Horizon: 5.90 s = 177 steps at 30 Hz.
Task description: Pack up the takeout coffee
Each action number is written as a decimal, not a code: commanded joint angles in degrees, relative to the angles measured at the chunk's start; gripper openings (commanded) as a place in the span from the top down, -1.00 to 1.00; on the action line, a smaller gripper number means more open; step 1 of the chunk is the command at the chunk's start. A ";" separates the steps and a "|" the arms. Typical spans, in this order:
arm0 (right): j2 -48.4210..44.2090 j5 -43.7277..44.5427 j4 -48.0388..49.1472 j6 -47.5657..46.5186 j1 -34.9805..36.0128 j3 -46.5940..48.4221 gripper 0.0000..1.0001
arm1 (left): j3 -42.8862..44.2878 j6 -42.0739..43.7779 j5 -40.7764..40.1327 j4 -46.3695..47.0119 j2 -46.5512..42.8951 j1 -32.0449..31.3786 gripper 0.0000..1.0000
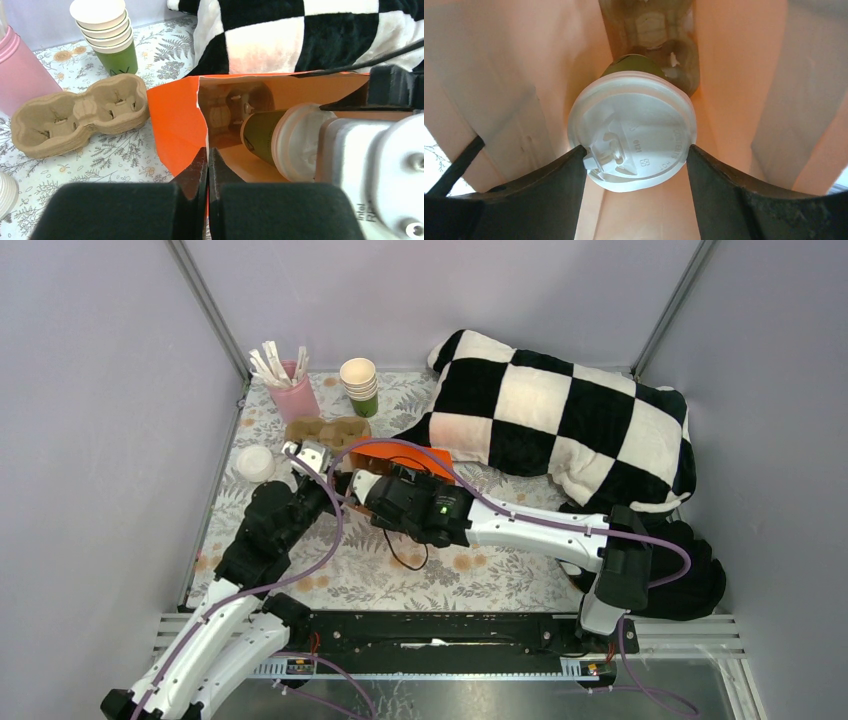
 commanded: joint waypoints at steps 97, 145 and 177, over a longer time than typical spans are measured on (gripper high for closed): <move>0.20 -4.36 24.80 -15.61 -12.68 -13.94 -0.57 | -4.89 -3.99 -2.40 -4.49 -3.39 0.09 1.00; -1.45 -13.90 13.18 -9.33 -15.27 -8.87 -0.99 | 7.00 -13.17 -4.98 -14.98 6.84 0.11 1.00; -0.70 -15.75 -3.52 -3.04 -11.13 -0.38 -0.99 | 15.56 -14.19 -7.37 -21.81 9.99 0.09 1.00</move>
